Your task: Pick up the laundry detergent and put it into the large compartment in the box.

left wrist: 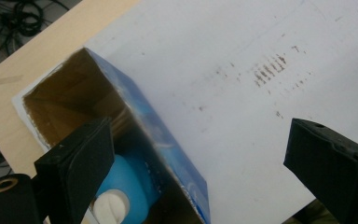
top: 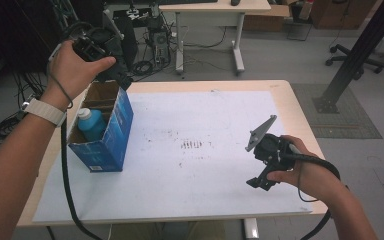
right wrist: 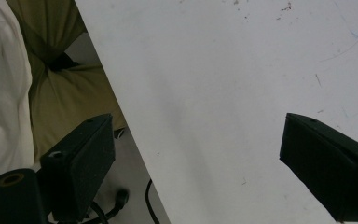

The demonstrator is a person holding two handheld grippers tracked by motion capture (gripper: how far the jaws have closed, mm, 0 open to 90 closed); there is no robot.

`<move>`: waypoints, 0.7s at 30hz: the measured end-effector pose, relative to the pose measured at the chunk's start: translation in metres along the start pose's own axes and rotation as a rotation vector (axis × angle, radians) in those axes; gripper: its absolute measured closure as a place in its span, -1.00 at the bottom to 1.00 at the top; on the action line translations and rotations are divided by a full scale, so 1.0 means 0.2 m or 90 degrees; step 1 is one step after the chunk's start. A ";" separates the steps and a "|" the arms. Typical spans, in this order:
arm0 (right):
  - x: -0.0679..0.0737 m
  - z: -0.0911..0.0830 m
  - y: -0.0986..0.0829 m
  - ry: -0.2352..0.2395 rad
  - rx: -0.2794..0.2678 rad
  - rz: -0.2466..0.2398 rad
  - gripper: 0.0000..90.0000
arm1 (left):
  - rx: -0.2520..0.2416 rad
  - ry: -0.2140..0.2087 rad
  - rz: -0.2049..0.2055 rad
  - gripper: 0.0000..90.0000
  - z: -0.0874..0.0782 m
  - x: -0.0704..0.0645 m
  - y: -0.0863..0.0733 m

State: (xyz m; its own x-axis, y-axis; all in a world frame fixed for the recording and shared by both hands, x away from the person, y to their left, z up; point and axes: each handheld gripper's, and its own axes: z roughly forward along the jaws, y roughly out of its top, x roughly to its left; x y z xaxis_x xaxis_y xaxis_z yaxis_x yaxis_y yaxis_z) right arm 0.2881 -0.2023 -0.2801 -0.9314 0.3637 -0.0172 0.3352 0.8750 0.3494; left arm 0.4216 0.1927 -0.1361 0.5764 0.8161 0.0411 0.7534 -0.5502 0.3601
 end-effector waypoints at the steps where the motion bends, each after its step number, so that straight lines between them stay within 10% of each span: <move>1: 0.00 0.00 0.00 0.000 0.000 0.000 -0.77 | 0.000 -0.001 0.006 -0.81 0.00 -0.01 0.00; 21: 0.00 0.01 0.00 0.002 0.001 0.001 -0.77 | -0.004 -0.045 0.173 -0.81 0.07 -0.20 0.07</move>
State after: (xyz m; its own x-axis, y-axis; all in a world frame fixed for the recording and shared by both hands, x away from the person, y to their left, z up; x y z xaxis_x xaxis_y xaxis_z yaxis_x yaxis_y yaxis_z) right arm 0.2879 -0.2006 -0.2813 -0.9312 0.3643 -0.0132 0.3373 0.8746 0.3483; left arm 0.4131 0.1503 -0.1464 0.7775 0.6247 0.0725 0.5663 -0.7457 0.3511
